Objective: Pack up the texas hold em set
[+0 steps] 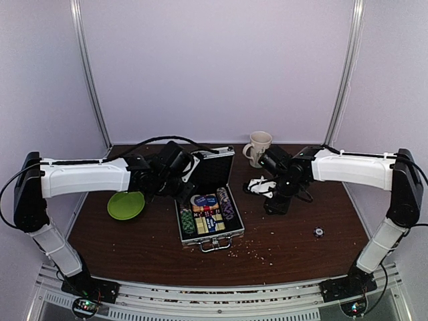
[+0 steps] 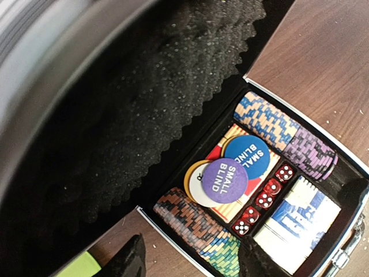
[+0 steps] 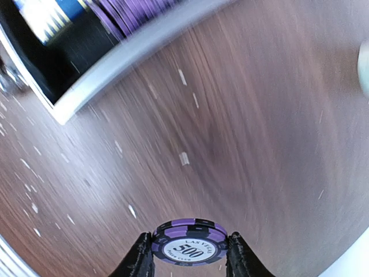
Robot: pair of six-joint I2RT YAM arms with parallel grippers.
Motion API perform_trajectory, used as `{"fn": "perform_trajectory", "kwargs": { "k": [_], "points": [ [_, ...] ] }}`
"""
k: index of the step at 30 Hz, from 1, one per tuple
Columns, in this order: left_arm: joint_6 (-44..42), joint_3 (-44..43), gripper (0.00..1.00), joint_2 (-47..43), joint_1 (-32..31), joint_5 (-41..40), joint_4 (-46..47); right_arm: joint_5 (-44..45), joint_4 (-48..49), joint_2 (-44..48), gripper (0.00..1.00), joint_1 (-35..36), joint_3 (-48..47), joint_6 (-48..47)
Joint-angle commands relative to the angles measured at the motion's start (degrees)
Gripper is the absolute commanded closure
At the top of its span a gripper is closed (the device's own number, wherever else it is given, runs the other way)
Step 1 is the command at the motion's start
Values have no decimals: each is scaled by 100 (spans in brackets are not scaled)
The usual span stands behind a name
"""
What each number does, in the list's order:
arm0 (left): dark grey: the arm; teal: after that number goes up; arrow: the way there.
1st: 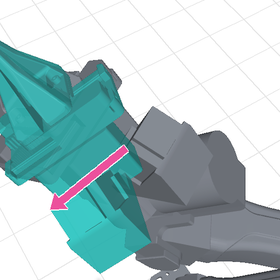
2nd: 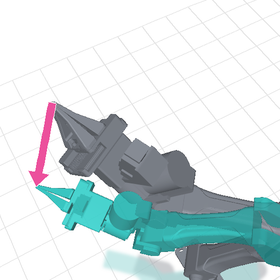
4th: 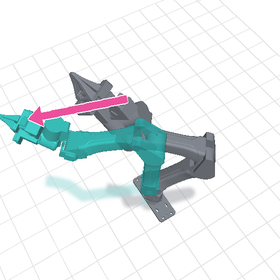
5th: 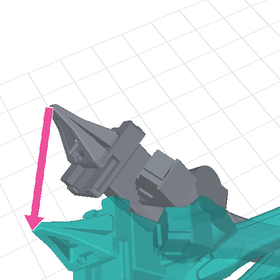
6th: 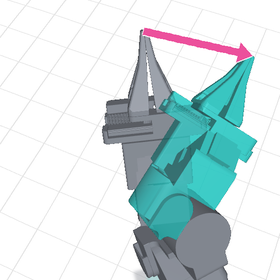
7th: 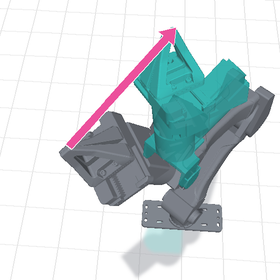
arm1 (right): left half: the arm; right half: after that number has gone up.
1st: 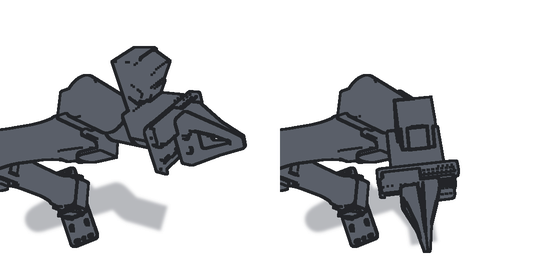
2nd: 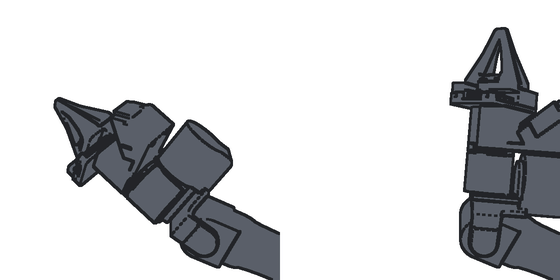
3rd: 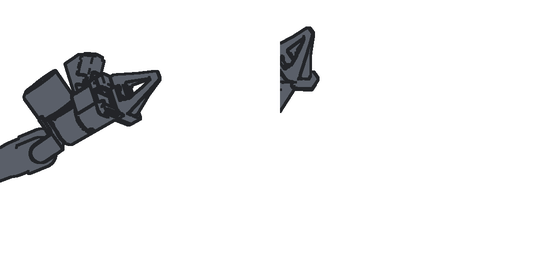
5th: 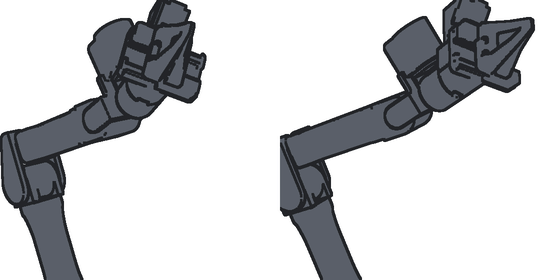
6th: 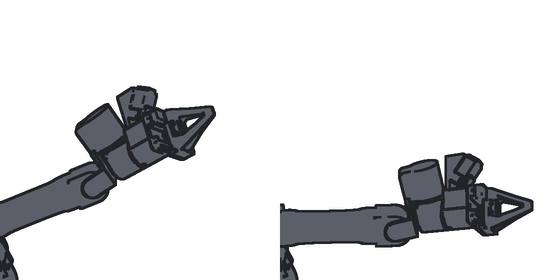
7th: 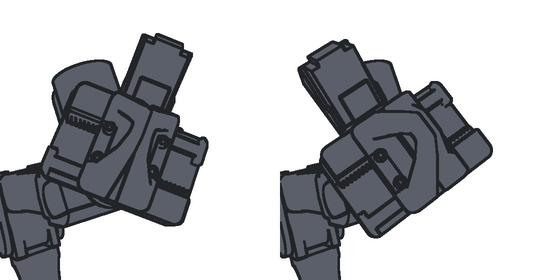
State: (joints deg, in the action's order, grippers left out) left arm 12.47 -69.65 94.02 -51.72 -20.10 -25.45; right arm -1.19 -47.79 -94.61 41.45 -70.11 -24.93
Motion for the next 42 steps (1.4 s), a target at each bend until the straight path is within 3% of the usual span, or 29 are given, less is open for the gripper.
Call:
{"fn": "perform_trajectory", "kwargs": {
  "k": [1,7,14,34,42],
  "points": [
    [199,18,43,-53,113,-76,-68,356,777,-139,67,645,-325,-201],
    [313,85,43,-83,236,56,-48,994,1466,-511,67,1404,-448,-631],
    [284,127,43,-145,284,57,-56,1301,1835,-990,67,1803,-600,-880],
    [233,105,43,-106,381,127,-34,1545,2017,-1626,66,1887,-611,-974],
    [256,98,43,-50,382,168,-4,1679,2081,-1770,52,1886,-604,-953]
  ]
}}
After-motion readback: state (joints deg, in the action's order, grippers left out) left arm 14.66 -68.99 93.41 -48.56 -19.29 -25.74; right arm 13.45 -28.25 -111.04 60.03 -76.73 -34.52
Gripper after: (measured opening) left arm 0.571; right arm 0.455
